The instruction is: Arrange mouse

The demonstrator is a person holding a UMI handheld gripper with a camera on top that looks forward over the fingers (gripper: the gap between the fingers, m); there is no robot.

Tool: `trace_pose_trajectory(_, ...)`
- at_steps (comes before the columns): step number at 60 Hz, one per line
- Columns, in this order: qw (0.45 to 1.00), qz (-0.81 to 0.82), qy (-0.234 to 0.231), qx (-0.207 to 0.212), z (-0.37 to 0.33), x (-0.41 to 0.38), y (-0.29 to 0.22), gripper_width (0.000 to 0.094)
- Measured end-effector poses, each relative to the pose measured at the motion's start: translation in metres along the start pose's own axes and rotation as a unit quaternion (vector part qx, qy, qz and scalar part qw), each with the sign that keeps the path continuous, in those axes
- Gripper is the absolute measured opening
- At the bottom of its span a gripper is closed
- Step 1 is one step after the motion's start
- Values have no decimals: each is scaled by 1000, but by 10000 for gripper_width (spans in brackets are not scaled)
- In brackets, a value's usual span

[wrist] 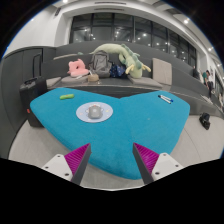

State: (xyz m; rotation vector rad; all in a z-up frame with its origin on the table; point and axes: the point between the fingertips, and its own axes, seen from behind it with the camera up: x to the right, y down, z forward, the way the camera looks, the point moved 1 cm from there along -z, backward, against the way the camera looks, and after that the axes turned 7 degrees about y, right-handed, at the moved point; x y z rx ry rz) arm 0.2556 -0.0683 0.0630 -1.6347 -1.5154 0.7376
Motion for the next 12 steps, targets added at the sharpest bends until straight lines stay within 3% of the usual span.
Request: trace_pose_trajectory(12, 1000, -2, 2, 2, 0, -3, 2, 847)
